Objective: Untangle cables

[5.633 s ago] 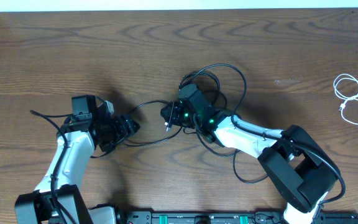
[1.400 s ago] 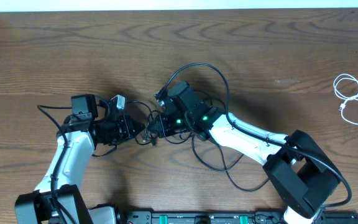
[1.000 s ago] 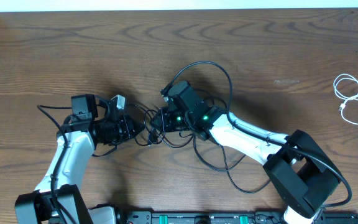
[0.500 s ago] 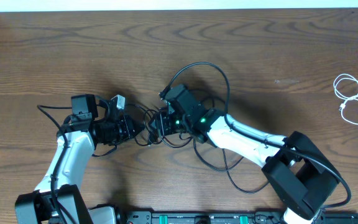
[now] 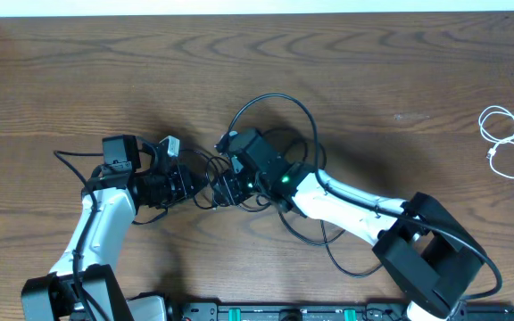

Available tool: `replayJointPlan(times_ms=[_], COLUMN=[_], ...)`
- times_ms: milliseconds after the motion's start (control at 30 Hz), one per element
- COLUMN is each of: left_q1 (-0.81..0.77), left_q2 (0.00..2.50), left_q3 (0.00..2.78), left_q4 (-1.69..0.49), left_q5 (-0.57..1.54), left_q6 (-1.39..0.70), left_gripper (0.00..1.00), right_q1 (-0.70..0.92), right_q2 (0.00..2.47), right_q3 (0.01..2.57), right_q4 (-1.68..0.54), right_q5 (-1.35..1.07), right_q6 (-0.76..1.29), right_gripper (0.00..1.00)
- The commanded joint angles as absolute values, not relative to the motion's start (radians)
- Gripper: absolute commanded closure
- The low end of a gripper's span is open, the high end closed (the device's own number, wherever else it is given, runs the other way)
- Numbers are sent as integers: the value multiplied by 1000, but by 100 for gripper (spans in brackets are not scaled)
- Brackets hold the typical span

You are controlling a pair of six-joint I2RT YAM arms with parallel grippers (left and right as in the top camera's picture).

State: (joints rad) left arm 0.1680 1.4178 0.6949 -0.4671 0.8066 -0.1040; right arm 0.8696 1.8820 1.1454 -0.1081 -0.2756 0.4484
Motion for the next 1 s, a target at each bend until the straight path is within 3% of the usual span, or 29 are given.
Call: replayJointPlan(times_ms=[0, 967], left_q1=[167, 167], left_q2=[1423, 1423], left_q3=[695, 695], left_q4=[-469, -469], left_q5=[819, 820], left_q6=[-98, -98], left_gripper=[92, 92], right_q1=[900, 962], right_q2=[1859, 1949], right_q3=[1161, 1161], right_q4=[-106, -10], right_q5=[-200, -94], right_q6=[387, 289], right_gripper=[52, 45])
